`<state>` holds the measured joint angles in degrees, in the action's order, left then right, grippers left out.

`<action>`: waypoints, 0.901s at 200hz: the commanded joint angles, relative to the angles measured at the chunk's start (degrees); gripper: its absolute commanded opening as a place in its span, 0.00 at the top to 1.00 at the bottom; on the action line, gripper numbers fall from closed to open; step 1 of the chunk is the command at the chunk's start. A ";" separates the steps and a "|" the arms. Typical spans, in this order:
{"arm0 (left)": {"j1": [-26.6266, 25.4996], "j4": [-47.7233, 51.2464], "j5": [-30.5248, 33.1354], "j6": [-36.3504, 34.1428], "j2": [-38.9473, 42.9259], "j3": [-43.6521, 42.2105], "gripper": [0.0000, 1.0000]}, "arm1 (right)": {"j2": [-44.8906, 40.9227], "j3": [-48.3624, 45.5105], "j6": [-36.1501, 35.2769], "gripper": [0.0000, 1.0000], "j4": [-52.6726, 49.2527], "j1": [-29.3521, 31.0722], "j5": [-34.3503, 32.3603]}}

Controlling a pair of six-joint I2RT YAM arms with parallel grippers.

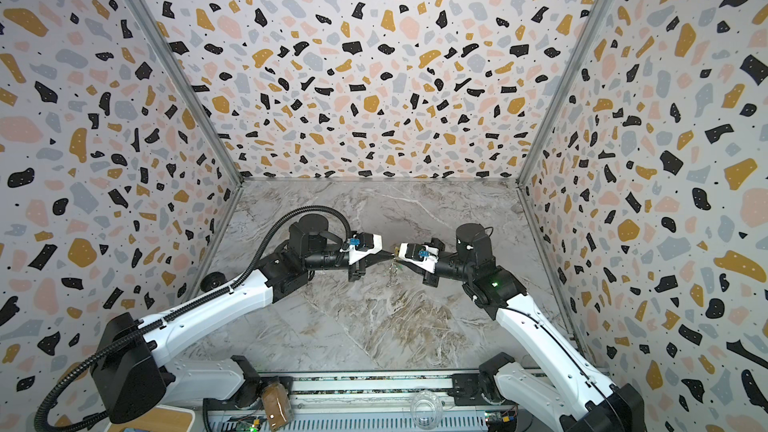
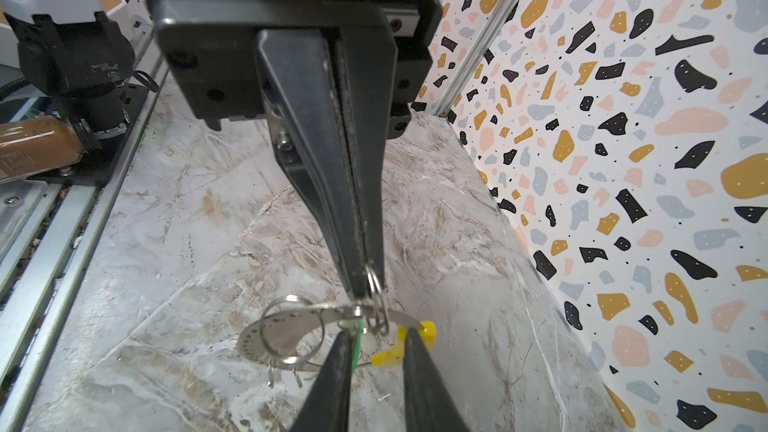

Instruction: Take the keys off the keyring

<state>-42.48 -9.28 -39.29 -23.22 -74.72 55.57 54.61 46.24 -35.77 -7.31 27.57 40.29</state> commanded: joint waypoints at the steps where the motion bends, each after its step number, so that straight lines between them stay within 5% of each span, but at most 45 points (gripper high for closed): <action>1: 0.20 -4.08 -2.70 1.40 -0.03 -0.79 1.00 | -0.91 -0.25 1.86 0.78 2.07 -0.30 2.38; 124: 0.25 -3.29 -3.07 0.33 0.06 -0.99 1.00 | 0.15 0.08 3.36 0.91 3.10 -0.94 7.57; 150: 0.29 -3.38 -3.40 0.21 0.48 -1.00 1.00 | -0.31 0.42 1.76 0.76 0.80 -1.45 3.40; 180: 0.82 -3.38 -5.67 0.21 0.37 -0.82 1.00 | -3.16 -1.44 0.09 0.74 0.14 -3.86 -0.66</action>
<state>-42.33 -9.76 -41.67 -22.90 -74.87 55.00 54.43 45.93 -34.37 -6.07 25.56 43.51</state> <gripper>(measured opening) 0.047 0.256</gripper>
